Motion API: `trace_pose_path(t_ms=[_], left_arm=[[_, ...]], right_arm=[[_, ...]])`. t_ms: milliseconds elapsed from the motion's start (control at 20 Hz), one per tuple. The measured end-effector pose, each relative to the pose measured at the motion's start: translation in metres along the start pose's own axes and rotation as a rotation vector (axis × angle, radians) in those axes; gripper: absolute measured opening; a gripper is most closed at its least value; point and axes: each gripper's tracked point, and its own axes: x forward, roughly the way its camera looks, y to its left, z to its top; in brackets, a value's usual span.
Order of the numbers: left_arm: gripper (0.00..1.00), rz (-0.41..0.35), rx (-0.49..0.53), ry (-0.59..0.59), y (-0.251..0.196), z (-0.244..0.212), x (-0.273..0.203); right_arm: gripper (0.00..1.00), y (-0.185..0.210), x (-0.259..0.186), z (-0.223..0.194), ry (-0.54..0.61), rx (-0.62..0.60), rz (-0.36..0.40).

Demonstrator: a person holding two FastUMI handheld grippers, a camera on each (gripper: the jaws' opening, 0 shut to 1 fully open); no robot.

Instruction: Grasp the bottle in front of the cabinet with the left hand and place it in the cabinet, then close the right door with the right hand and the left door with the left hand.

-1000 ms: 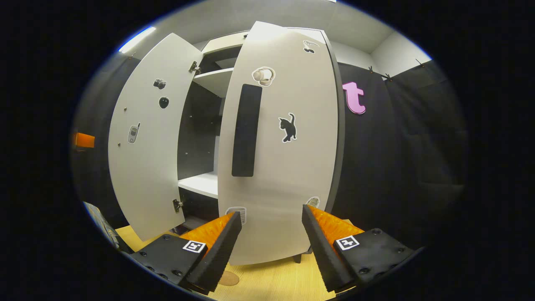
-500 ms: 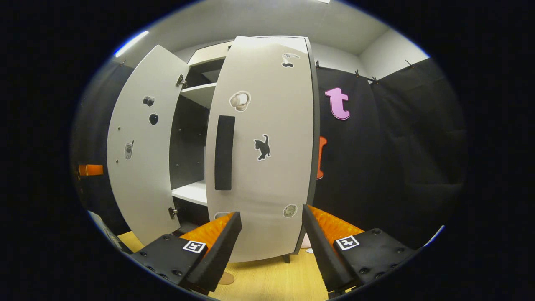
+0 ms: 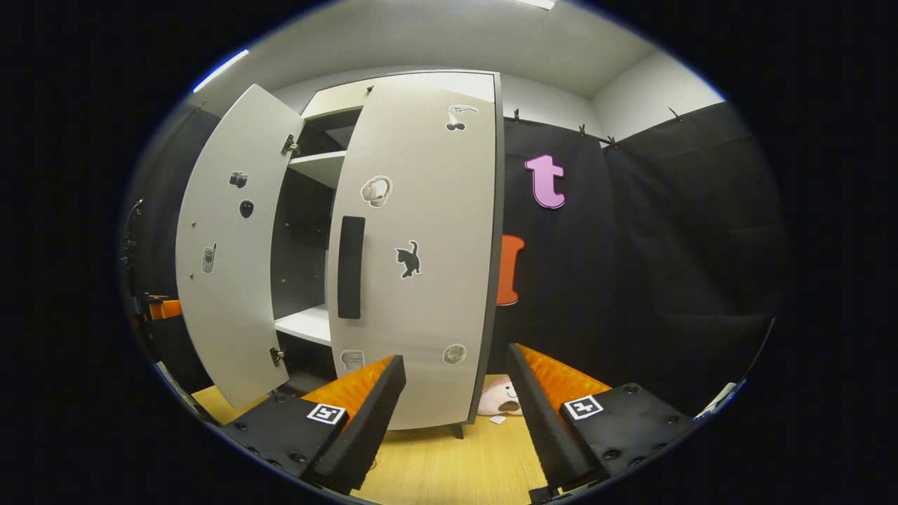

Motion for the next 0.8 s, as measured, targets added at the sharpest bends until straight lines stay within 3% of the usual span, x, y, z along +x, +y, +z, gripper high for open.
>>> trace_pose_path(t_ms=[150,200,300,400,450,500,550,650,750,800], left_arm=[[0.95,0.004,0.013,0.003,-0.001,-0.001,0.002],[0.95,0.006,0.011,0.012,-0.003,-0.002,0.001],[0.92,-0.006,0.034,0.009,-0.007,0.001,0.001],[0.92,-0.025,0.049,0.007,-0.015,0.001,0.000],[0.92,-0.039,0.040,0.008,-0.022,-0.001,-0.001],[0.92,-0.054,0.029,0.010,-0.028,-0.002,-0.002],[0.92,-0.068,0.020,0.013,-0.033,-0.003,-0.002],[0.95,-0.095,0.017,0.017,-0.044,-0.003,-0.002],[0.95,-0.124,0.027,0.019,-0.056,-0.003,-0.001],[0.95,-0.140,0.030,0.020,-0.063,-0.003,0.000]], right_arm=[[0.97,-0.013,-0.007,0.000,-0.003,0.004,-0.034],[0.91,-0.015,-0.009,0.000,-0.001,0.008,-0.042],[0.97,-0.019,-0.012,0.001,-0.004,0.018,-0.049],[0.97,-0.021,-0.015,0.003,-0.011,0.023,-0.052],[0.91,-0.021,-0.018,0.004,-0.015,0.023,-0.053],[0.97,-0.022,-0.020,0.005,-0.017,0.022,-0.053],[0.91,-0.022,-0.022,0.005,-0.018,0.021,-0.053],[0.97,-0.024,-0.027,0.005,-0.020,0.019,-0.054],[0.97,-0.028,-0.032,0.006,-0.022,0.018,-0.059],[0.91,-0.029,-0.032,0.006,-0.023,0.020,-0.059]])
